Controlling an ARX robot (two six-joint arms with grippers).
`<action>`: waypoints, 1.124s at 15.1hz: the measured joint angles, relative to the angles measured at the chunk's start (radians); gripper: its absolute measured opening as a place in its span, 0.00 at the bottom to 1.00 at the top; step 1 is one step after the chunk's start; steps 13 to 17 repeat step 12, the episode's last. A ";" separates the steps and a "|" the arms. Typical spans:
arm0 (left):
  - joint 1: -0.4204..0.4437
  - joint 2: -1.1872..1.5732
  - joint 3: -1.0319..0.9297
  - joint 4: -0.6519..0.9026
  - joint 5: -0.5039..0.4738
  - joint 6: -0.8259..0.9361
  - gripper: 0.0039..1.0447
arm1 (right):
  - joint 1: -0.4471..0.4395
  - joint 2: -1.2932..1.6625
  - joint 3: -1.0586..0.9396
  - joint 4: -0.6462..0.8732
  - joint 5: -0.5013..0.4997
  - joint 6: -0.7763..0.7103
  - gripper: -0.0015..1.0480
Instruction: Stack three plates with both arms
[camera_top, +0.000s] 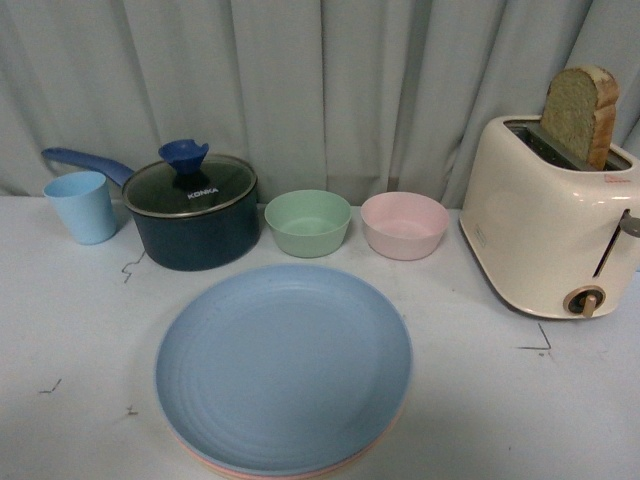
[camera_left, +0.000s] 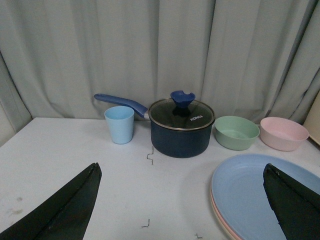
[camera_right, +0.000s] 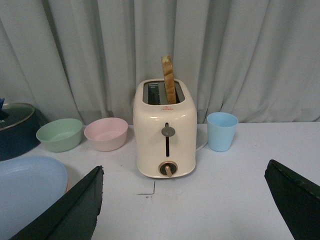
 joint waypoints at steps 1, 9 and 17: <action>0.000 0.000 0.000 0.000 0.000 0.000 0.94 | 0.000 0.000 0.000 0.000 0.000 0.000 0.94; 0.000 0.000 0.000 0.000 0.000 0.000 0.94 | 0.000 0.000 0.000 0.000 0.000 0.000 0.94; 0.000 0.000 0.000 0.000 0.000 0.000 0.94 | 0.000 0.000 0.000 0.000 0.000 0.000 0.94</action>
